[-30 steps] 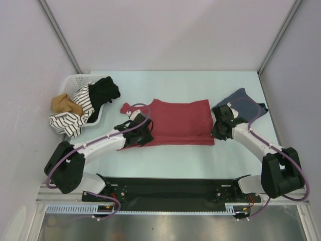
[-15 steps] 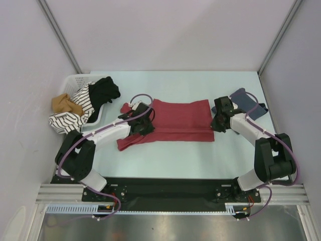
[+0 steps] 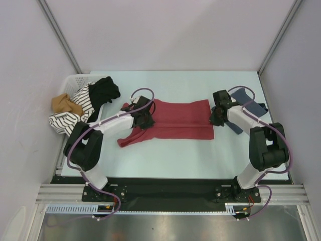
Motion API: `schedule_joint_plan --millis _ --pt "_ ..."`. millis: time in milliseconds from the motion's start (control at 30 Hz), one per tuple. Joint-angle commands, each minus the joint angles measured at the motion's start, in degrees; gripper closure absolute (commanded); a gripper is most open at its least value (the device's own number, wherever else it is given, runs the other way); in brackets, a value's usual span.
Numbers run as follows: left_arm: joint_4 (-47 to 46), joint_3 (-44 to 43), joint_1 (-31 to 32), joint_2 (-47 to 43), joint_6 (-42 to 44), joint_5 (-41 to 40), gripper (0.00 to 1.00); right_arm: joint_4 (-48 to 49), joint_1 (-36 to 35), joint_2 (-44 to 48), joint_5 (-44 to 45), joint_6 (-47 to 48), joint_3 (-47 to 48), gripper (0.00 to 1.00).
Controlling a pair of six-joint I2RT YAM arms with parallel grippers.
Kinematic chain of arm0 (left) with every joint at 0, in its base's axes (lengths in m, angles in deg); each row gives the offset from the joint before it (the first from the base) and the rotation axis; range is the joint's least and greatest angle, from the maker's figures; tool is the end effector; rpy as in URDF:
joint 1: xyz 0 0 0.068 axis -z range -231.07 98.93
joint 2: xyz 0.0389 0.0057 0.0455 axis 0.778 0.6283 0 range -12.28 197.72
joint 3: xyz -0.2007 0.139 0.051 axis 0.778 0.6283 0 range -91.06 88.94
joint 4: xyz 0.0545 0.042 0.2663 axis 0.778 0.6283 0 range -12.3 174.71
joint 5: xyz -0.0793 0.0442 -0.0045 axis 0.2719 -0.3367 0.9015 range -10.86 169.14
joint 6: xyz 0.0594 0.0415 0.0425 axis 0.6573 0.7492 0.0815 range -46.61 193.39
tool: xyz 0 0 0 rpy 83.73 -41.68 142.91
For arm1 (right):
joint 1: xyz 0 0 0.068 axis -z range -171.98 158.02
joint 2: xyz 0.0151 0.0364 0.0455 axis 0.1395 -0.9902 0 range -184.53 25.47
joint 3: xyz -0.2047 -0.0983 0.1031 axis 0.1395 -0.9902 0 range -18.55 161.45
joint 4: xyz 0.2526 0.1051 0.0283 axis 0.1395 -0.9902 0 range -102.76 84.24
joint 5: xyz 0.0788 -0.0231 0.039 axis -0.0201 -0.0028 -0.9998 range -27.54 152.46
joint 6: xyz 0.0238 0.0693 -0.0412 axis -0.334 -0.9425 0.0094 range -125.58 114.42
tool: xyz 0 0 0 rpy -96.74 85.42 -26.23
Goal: Fold and stack the tank tops
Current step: Fold the tank top
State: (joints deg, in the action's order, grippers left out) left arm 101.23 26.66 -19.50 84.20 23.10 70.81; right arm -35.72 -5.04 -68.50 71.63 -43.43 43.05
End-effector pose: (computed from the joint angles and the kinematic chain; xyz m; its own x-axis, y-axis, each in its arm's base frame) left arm 0.3239 -0.1867 0.1313 -0.8081 -0.3968 -0.4354 -0.2653 0.9051 -0.3324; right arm 0.3494 0.0691 0.1345 -0.7739 0.4424 -0.4532 0.4102 0.8954 0.1735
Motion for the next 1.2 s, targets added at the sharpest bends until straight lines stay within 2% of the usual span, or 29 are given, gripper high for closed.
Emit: schedule_joint_plan --millis 0,433,567,633,700,833,867,900,933,967,1000,1033,1067,1133,1167 --pt "0.46 -3.37 -1.34 1.42 2.38 -0.27 1.00 0.51 1.02 -1.99 1.73 1.11 3.52 1.00" --pt "0.55 -8.64 -3.18 8.10 3.96 0.60 1.00 -0.28 1.11 -10.08 3.39 0.58 10.64 1.00" --pt "0.99 -10.31 -3.71 9.51 4.40 0.69 0.99 -0.02 1.19 -11.75 3.40 0.67 11.78 0.97" --pt "1.52 -11.36 -3.80 10.21 5.02 0.87 0.98 -0.45 1.11 -12.28 3.31 0.93 12.75 0.91" --pt "1.70 -11.81 -3.80 10.56 6.16 1.31 0.93 -0.28 1.11 -12.46 3.40 1.63 13.10 0.81" --pt "1.52 -12.34 -3.80 9.43 8.27 1.05 0.79 -0.11 1.28 -10.71 4.45 1.63 12.58 0.73" --pt "1.43 -12.08 -3.80 9.16 9.23 0.87 0.73 0.07 1.28 -10.09 4.54 1.46 11.97 0.68" --pt "1.34 -11.99 -3.80 8.64 9.58 0.43 0.71 0.33 1.28 -8.52 4.63 1.63 11.35 0.59" --pt "1.43 -11.73 -3.80 7.67 9.94 0.08 0.65 0.77 1.37 -7.72 5.15 1.55 10.82 0.55" --pt "1.34 -11.55 -3.89 7.05 10.46 -0.10 0.50 0.95 1.54 -6.76 5.33 1.29 9.60 0.50" --pt "1.26 -11.46 -3.80 6.44 10.82 -0.36 0.43 1.47 1.72 -4.49 5.42 1.37 8.89 0.42" --pt "1.34 -11.20 -3.89 5.04 11.17 -0.80 0.41 2.09 1.72 -3.42 5.16 1.54 8.19 0.41" --pt "1.34 -10.85 -3.80 4.24 11.87 -1.06 0.33 2.35 1.81 -2.10 4.98 1.72 7.31 0.41" --pt "1.00 -9.54 -3.80 1.18 13.10 -0.37 0.29 3.14 1.72 1.58 4.20 2.77 4.68 0.41" --pt "0.73 -8.83 -3.71 0.03 14.15 -0.01 0.24 3.50 1.72 2.82 3.76 3.12 3.71 0.41"
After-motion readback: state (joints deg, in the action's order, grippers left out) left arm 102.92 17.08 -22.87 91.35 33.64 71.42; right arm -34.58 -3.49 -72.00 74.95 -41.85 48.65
